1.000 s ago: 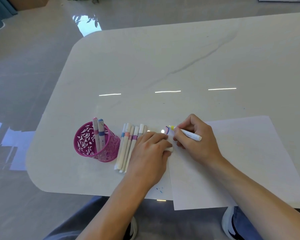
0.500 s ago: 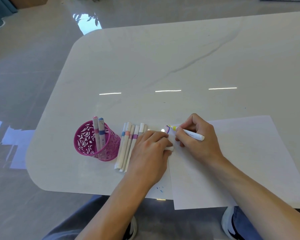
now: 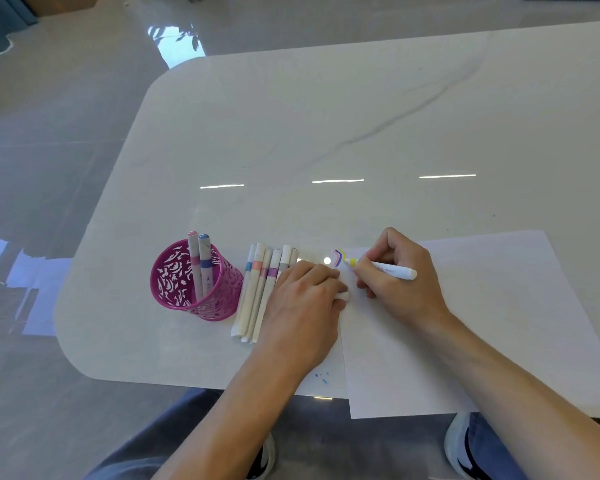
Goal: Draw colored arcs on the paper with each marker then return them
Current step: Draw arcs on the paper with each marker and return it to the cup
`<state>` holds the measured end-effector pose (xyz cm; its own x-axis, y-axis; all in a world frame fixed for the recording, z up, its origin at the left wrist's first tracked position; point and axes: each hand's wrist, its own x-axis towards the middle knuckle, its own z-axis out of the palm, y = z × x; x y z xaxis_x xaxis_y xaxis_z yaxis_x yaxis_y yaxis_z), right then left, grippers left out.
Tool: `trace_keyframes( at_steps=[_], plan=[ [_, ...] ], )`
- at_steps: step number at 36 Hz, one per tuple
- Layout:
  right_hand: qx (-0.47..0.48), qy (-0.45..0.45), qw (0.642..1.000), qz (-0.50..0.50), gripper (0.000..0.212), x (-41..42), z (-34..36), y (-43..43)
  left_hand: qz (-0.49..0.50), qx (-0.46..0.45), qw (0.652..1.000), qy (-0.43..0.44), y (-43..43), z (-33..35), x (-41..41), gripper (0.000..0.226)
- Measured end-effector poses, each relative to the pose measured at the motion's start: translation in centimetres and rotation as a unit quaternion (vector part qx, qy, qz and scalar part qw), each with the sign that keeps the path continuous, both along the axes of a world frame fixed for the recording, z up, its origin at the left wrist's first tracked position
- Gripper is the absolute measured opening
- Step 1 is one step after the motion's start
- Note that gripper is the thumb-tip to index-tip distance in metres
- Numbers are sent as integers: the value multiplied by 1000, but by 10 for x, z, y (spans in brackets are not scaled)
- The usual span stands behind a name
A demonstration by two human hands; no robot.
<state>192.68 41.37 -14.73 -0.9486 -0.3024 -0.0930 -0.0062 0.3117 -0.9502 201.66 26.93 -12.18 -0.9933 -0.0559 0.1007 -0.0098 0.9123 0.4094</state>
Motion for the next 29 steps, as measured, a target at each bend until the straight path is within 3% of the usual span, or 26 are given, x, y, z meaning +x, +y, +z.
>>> trace_keyframes(
  at_steps=[10, 18, 25, 29],
  plan=[
    [-6, -28, 999, 14, 16, 0, 1, 0, -2, -13, 1000, -2, 1, 1, 0, 11],
    [-131, -62, 988, -59, 12, -10, 14, 6, 8, -6, 1000, 5, 2, 2, 1, 7],
    [-123, -42, 989, -65, 16, -13, 35, 21, 32, 26, 999, -2, 1, 3, 1, 11],
    [-102, -41, 992, -60, 5, -3, 42, 30, 58, 56, 997, 0, -1, 6, 1, 15]
  ],
)
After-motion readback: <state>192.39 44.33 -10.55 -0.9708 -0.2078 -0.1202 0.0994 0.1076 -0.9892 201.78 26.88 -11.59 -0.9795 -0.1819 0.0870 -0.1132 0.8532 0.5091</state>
